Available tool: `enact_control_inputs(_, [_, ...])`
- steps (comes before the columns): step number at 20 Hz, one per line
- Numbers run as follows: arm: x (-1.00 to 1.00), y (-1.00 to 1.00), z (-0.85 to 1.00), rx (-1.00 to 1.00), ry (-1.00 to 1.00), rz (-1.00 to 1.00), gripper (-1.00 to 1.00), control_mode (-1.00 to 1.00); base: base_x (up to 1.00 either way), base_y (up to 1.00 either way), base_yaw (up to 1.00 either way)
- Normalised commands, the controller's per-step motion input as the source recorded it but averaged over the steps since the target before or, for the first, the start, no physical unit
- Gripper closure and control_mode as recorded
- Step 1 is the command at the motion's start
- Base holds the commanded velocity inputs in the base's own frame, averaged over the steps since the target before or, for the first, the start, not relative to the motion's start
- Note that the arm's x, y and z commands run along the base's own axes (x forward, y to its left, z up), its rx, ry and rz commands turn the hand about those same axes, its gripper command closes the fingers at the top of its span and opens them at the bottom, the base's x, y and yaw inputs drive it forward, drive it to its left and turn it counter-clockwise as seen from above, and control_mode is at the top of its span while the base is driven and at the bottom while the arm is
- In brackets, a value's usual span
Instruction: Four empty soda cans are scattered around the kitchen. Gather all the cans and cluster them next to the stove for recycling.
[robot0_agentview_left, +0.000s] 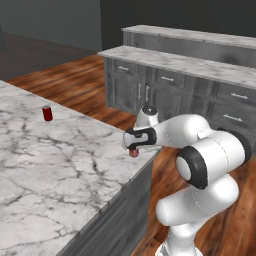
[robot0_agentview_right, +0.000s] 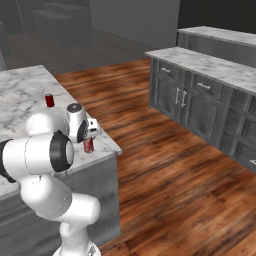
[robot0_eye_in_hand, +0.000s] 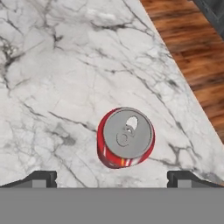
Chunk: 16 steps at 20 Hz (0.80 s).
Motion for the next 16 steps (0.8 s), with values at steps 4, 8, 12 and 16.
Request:
enact_control_inputs(4, [0.07, 0.01, -0.1, 0.0, 0.0, 0.0, -1.0, -1.0, 0.0, 0.0, 0.0])
enact_control_inputs(8, [0.07, 0.0, -0.08, 0.0, 0.0, 0.0, -1.0, -1.0, 0.0, 0.0, 0.0])
enact_control_inputs(12, [0.07, 0.01, -0.07, 0.0, 0.0, 0.0, -1.0, -1.0, 0.0, 0.0, 0.0])
enact_control_inputs(16, [0.07, 0.0, -0.07, 0.0, 0.0, 0.0, -1.0, -1.0, 0.0, 0.0, 0.0])
